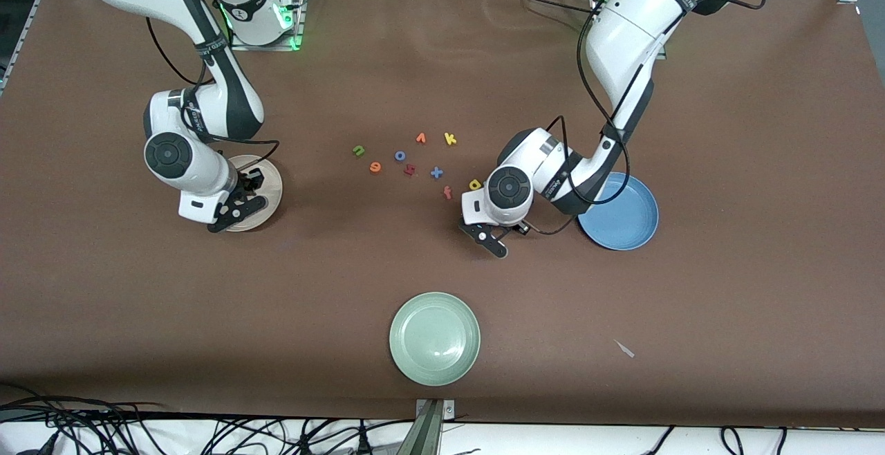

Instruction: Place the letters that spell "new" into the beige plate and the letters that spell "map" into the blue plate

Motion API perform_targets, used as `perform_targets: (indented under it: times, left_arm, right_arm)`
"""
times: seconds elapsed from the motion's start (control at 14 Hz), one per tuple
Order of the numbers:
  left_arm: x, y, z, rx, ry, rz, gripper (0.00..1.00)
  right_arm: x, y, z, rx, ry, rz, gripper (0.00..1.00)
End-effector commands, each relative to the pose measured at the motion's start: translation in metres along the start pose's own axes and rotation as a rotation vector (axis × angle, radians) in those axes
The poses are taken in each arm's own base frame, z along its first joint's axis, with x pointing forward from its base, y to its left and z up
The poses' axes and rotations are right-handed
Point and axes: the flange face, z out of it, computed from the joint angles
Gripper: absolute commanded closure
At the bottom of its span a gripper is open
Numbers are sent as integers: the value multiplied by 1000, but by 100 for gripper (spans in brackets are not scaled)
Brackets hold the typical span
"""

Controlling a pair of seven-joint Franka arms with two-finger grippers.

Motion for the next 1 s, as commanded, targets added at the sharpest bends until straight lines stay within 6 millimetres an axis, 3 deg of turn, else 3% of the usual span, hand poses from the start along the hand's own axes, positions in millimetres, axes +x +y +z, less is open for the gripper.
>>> perform_targets:
  times: [0.0, 0.14, 0.36, 0.64, 0.78, 0.93]
  left_arm:
    - [-14, -27, -46, 39, -32, 17, 100]
    - [-28, -52, -71, 37, -73, 37, 100]
    - [-52, -84, -84, 23, -177, 12, 100]
    - [-84, -164, -66, -63, -240, 181, 97]
    - [-101, -191, -49, -100, -262, 223, 97]
    - [-108, -194, -36, -111, -279, 223, 97]
  right_arm:
    - [-13, -5, -7, 6, 15, 13, 0]
    - [-11, -10, -29, 25, 4, 64, 0]
    - [10, -63, -54, 39, -4, 144, 0]
    - [27, -130, -60, 49, 33, 73, 0]
    - [29, -159, -54, 52, 77, 61, 0]
    - [26, -186, -45, 60, 107, 66, 0]
